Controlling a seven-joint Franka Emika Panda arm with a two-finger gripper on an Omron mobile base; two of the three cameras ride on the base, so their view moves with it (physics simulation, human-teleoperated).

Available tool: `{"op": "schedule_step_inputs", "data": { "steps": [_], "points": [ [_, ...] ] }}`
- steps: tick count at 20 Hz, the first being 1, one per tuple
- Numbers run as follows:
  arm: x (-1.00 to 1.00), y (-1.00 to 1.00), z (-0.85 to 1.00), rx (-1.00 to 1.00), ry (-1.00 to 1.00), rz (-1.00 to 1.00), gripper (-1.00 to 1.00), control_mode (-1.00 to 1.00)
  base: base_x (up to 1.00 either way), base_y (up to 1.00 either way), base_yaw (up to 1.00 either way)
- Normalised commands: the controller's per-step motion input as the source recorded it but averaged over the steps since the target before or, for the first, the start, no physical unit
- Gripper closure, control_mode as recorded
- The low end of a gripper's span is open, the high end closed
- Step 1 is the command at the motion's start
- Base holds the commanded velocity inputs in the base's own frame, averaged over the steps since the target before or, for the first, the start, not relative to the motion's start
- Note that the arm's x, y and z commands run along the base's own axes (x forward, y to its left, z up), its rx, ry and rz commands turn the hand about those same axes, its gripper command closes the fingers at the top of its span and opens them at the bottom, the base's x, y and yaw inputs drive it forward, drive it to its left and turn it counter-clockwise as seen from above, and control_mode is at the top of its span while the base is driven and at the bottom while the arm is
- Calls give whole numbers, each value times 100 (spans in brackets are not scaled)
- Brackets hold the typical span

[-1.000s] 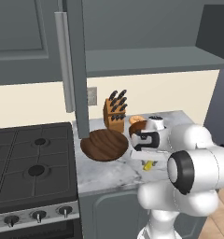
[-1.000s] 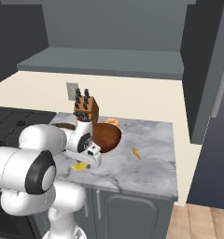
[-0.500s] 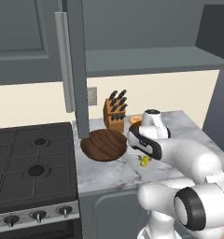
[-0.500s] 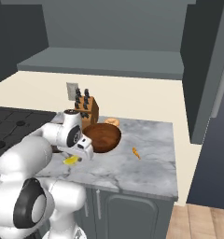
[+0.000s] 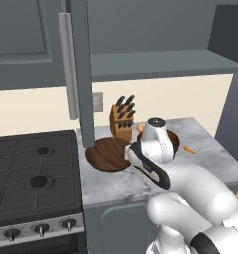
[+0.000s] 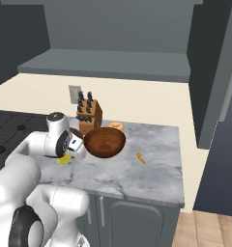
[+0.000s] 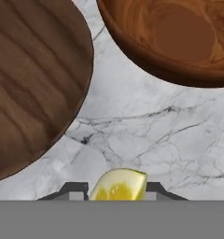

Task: Pick both bowls and place them on the counter. Then place the lemon wedge in one bowl and place the shrimp in the other bowl.

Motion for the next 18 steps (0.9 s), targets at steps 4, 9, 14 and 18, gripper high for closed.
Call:
{"op": "schedule_step_inputs", "data": {
  "steps": [4, 9, 14, 18],
  "points": [
    [37, 40, 23, 0, -24, 0, 100, -100, 0, 0, 0],
    [49, 34, 26, 0, -7, 0, 100, -100, 0, 0, 0],
    [58, 25, 23, 1, 0, 0, 100, -100, 0, 0, 0],
    [57, 28, 10, 0, 0, 0, 100, -100, 0, 0, 0]
  ]
}}
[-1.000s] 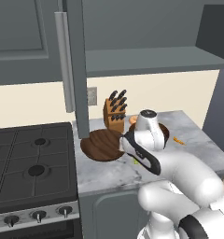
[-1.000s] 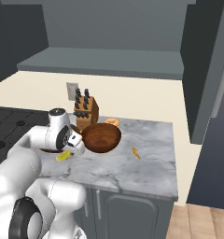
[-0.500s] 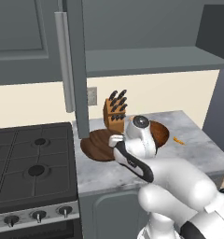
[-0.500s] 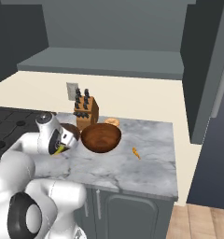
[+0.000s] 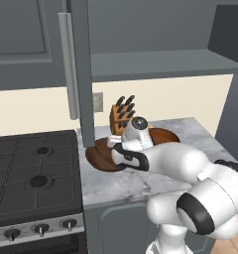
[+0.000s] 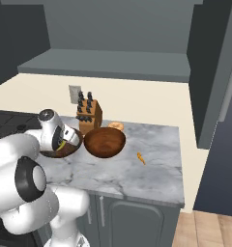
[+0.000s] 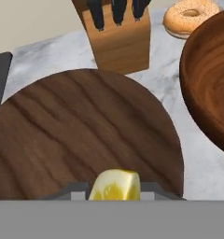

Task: Pick both bowls and place them on the counter. Then place the lemon wedge in one bowl and place the shrimp in the other bowl.

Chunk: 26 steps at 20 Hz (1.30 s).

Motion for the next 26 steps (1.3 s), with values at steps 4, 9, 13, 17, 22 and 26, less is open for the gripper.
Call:
{"op": "schedule_step_inputs", "data": {
  "steps": [4, 9, 13, 17, 22, 26],
  "points": [
    [47, 37, -9, 0, 0, 0, 100, -100, 0, 0, 0],
    [29, 37, -19, 0, 0, 0, 100, -100, 0, 0, 0],
    [9, 17, -30, 0, 4, 0, 100, -100, 0, 0, 0],
    [7, 2, -30, 0, 7, 0, 100, -100, 0, 0, 0],
    [9, 0, -22, 0, 10, 0, 100, -100, 0, 0, 0],
    [13, 0, -14, 0, 8, 0, 100, -100, 0, 0, 0]
  ]
}}
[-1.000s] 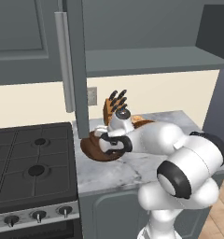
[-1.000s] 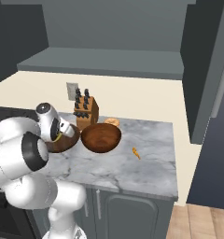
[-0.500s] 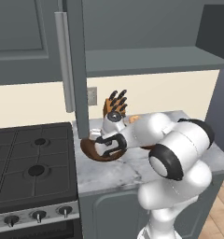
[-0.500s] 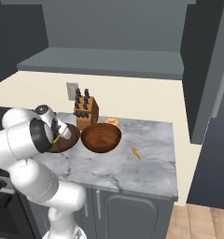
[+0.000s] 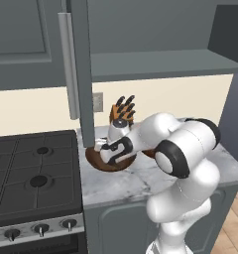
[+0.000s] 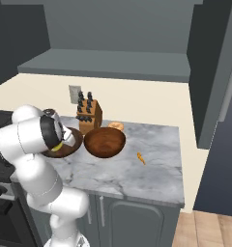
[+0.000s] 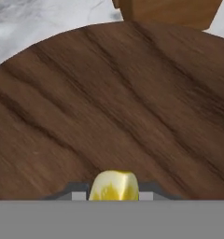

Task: Pick both bowls and place them on the counter. Then place the lemon wedge in one bowl and place the shrimp in the other bowl.

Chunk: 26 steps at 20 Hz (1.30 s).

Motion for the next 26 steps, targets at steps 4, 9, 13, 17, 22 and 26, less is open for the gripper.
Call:
{"op": "schedule_step_inputs", "data": {
  "steps": [4, 9, 13, 17, 22, 26],
  "points": [
    [14, 0, -16, 0, 7, 1, 100, -100, 0, 0, 0],
    [3, 0, -14, 0, 2, 1, 100, -100, 0, 0, 0],
    [3, 0, -12, 0, 0, 1, 100, -100, 0, 0, 0],
    [2, 0, -13, 0, 0, 0, 100, -100, 0, 0, 0],
    [3, 0, -13, 0, 0, 0, 100, -100, 0, 0, 0],
    [3, 0, -10, 0, 0, 0, 100, -100, 0, 0, 0]
  ]
}}
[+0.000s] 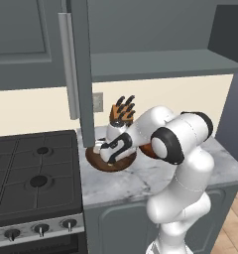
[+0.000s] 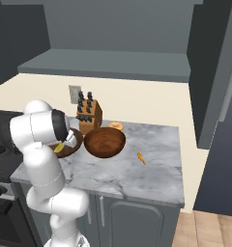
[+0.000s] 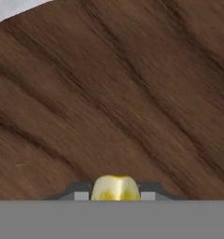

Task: Pick both bowls and place them on the counter. Then place the lemon wedge in one bowl and place the shrimp in the other bowl.

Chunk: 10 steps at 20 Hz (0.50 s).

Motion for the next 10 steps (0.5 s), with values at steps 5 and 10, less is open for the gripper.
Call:
{"op": "schedule_step_inputs", "data": {
  "steps": [5, 10],
  "points": [
    [0, 0, -3, 0, 0, 1, -100, -100, 0, 0, 0],
    [-6, -3, 11, 0, -3, 3, -100, -100, 0, 0, 0]
  ]
}}
